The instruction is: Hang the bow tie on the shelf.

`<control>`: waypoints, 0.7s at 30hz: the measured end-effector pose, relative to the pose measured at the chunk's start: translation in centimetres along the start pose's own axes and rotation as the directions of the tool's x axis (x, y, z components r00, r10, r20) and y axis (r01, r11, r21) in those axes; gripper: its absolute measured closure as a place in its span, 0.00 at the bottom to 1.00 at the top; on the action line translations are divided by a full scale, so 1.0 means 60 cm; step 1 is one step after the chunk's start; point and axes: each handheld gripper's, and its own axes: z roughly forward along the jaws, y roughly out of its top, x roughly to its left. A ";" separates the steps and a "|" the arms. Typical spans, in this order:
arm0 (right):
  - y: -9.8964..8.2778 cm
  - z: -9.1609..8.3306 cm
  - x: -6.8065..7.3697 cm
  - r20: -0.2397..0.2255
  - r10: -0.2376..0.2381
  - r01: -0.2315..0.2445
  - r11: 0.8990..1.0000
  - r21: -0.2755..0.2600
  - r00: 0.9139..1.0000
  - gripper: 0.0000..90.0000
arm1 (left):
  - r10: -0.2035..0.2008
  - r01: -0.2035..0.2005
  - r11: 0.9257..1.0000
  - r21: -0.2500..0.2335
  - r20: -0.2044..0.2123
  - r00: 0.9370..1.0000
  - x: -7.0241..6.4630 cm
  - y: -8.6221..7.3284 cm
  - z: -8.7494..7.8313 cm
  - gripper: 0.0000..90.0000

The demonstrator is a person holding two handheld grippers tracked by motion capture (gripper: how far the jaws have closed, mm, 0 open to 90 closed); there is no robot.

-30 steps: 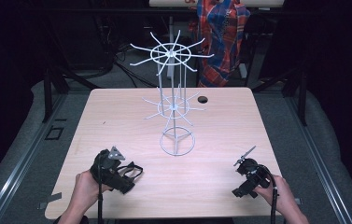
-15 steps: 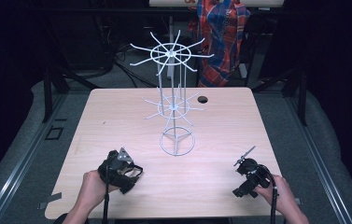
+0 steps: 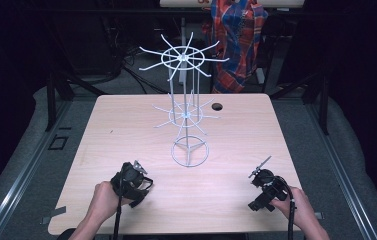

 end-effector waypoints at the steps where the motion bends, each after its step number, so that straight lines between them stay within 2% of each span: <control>1: 0.002 -0.001 -0.002 0.006 -0.018 0.018 0.999 0.027 1.000 0.14 | 0.004 -0.004 1.000 0.009 -0.001 1.000 -0.001 0.002 0.003 0.68; 3: 0.000 0.001 0.000 0.007 -0.007 0.007 1.000 0.030 1.000 0.14 | -0.004 0.004 1.000 0.019 -0.012 1.000 0.001 0.005 0.007 0.75; 6: -0.001 -0.001 -0.002 0.006 -0.024 0.024 0.999 0.042 1.000 0.14 | -0.012 0.012 0.999 0.033 -0.018 1.000 0.006 0.008 0.011 0.80; 9: -0.004 0.000 0.001 0.005 -0.016 0.016 1.000 0.009 1.000 0.14 | -0.017 0.019 0.998 0.060 -0.034 0.999 0.005 0.011 0.019 0.88; 12: -0.004 0.000 -0.001 0.009 -0.017 0.017 1.000 0.013 1.000 0.14 | -0.016 0.019 0.996 0.089 -0.036 0.999 0.005 0.015 0.027 0.88; 13: -0.005 0.002 0.002 -0.004 0.009 -0.009 1.000 -0.015 1.000 0.14 | -0.020 0.022 0.996 0.090 -0.032 0.999 0.005 0.017 0.029 0.88; 14: -0.004 -0.001 -0.001 0.009 -0.013 0.013 1.000 0.007 1.000 0.14 | -0.019 0.022 0.995 0.094 -0.032 0.999 0.006 0.018 0.030 0.88; 18: -0.005 -0.004 -0.001 0.014 -0.014 0.014 1.000 0.007 1.000 0.14 | -0.015 0.017 0.995 0.099 -0.027 1.000 0.007 0.022 0.035 0.95; 21: -0.005 -0.004 -0.001 0.013 -0.014 0.014 1.000 0.008 1.000 0.14 | -0.010 0.012 0.997 0.082 -0.031 0.999 0.007 0.023 0.031 1.00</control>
